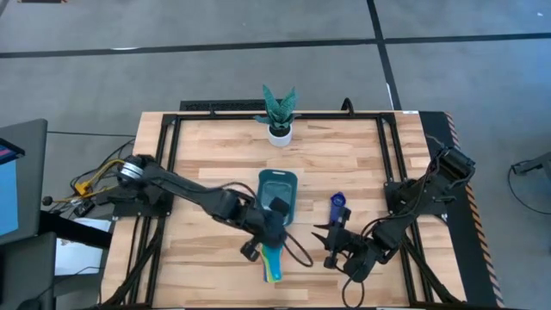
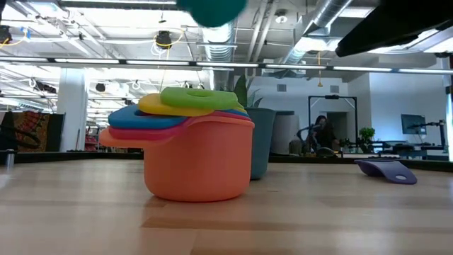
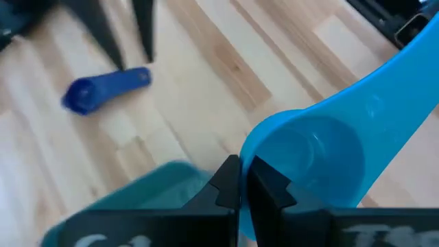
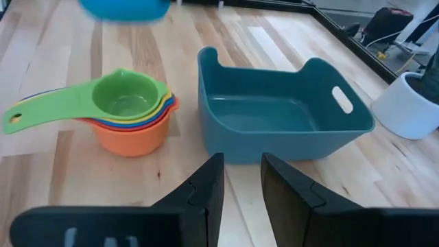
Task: Nest measuring cups in basket
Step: Stack the light blue measuring cup on top of the green measuring cup
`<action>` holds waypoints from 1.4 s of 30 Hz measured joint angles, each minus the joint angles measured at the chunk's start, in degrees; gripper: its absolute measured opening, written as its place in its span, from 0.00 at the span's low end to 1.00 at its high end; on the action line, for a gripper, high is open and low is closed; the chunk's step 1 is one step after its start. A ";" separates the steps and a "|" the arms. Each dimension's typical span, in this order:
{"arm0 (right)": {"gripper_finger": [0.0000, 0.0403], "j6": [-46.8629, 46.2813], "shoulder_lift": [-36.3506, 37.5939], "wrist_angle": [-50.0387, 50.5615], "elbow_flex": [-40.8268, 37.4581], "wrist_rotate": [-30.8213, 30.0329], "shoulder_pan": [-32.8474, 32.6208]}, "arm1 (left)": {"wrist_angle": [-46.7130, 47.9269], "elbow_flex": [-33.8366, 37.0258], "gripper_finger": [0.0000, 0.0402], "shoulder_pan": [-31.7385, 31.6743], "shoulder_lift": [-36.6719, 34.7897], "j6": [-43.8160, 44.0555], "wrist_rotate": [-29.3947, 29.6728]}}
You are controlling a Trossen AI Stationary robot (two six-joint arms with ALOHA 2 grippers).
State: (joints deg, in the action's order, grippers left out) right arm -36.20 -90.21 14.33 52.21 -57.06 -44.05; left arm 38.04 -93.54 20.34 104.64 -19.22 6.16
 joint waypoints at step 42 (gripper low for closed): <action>0.30 -6.60 0.00 4.68 0.00 -1.39 0.20 | 10.83 -9.51 0.14 0.19 10.52 22.67 -2.21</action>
State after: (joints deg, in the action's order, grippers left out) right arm -42.80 -90.21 19.01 52.21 -58.45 -43.85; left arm 48.87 -103.05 20.52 115.15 3.45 3.96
